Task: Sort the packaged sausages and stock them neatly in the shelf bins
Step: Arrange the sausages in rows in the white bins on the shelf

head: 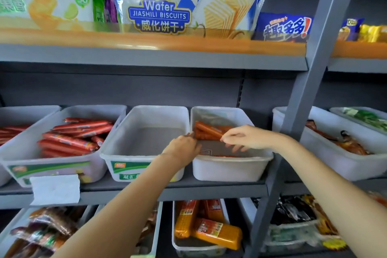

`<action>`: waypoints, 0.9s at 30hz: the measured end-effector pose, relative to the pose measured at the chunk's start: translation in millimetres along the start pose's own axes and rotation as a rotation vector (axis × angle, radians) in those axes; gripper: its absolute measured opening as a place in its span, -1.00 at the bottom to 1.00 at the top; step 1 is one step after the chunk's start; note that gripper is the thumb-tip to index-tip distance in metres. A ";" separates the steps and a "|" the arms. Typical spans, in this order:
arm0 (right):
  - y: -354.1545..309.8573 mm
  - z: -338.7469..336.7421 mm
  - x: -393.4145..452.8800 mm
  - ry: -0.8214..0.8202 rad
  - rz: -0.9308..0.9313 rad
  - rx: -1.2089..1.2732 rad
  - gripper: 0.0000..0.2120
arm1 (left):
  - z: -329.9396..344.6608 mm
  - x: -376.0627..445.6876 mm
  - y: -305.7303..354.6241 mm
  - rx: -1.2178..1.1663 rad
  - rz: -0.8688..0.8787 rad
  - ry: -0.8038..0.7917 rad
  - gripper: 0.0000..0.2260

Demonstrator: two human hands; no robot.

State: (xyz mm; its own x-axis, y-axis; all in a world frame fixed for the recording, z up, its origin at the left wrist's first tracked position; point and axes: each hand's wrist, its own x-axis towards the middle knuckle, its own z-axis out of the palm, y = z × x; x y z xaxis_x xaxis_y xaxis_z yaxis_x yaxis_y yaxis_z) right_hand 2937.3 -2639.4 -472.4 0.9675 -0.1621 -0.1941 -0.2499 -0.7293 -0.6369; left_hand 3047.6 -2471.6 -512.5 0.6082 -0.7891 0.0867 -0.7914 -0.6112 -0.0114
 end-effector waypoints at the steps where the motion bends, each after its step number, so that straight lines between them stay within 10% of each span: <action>1: -2.3 3.5 -12.1 -0.030 -0.020 -0.035 -0.79 | -0.6 0.0 -1.4 -0.044 -0.016 -0.014 -0.65; 5: 4.4 21.2 -35.6 0.062 -0.059 -0.368 -0.67 | 0.8 -7.9 3.6 -0.204 -0.027 0.106 -0.59; 8: 19.2 42.5 -55.1 0.509 -0.245 -0.351 -0.78 | 21.0 -37.6 24.7 -0.376 0.096 0.547 -0.51; 11: 39.9 80.7 -86.7 0.814 -0.420 -0.197 -0.88 | 62.9 -73.3 54.0 -0.494 0.339 0.628 -0.70; 21: 233.7 314.4 -108.9 0.199 0.561 0.122 -0.70 | 302.0 -130.9 100.1 -0.527 0.232 -0.232 -0.66; 27: 289.7 420.3 -90.7 0.054 0.816 -0.122 0.05 | 400.0 -158.5 102.6 -0.544 -0.071 -0.508 -0.64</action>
State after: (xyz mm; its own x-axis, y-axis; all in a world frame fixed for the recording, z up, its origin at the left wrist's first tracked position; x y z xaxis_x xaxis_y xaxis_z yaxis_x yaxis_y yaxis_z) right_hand 2761.0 -2556.6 -952.9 0.4850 -0.7013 -0.5225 -0.8717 -0.4350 -0.2254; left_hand 2894.8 -2434.0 -925.9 0.5084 -0.7608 -0.4033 -0.5879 -0.6489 0.4830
